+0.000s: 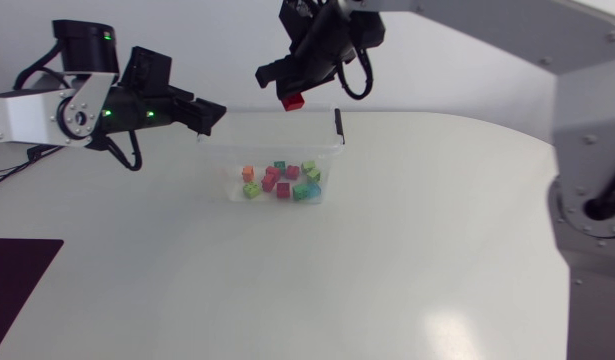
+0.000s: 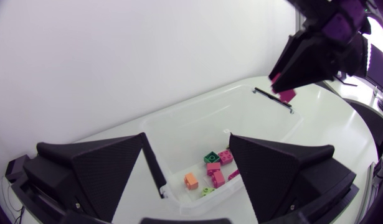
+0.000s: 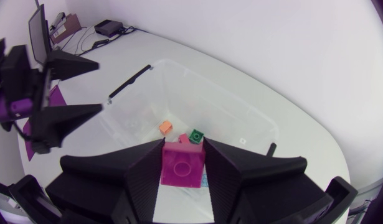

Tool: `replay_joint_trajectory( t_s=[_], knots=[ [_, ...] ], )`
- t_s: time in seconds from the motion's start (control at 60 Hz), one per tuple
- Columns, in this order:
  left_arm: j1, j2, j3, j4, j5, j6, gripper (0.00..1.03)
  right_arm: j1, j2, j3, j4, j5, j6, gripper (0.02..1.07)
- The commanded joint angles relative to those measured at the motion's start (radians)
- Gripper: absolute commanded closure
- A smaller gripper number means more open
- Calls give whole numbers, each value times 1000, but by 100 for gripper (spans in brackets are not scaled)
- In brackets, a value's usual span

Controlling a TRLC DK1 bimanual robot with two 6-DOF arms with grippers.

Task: Pick up the duplo bricks and place them in the container

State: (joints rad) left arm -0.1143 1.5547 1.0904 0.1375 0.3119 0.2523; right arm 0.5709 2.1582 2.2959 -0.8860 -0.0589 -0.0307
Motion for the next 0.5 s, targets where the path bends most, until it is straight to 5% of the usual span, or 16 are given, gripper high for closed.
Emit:
replay_joint_trajectory(
  t_s=[0.0,0.15,0.2,0.3,0.383,0.483],
  knots=[
    [24,-84,-87,34,0,-35,5,-16,132,97,-2,-5,-18,80],
    [50,-182,-178,53,0,-58,5,-31,321,310,-41,-7,-31,79],
    [53,-231,-233,77,-2,-56,5,-34,433,501,-131,-7,-32,79],
    [50,-303,-310,116,-36,-51,5,-39,664,964,-314,-1,-40,50],
    [47,-335,-342,122,-57,-53,5,-31,703,1034,-380,1,-48,42],
    [41,-335,-345,109,-103,-50,5,-26,588,832,-366,27,-17,20]
  ],
)
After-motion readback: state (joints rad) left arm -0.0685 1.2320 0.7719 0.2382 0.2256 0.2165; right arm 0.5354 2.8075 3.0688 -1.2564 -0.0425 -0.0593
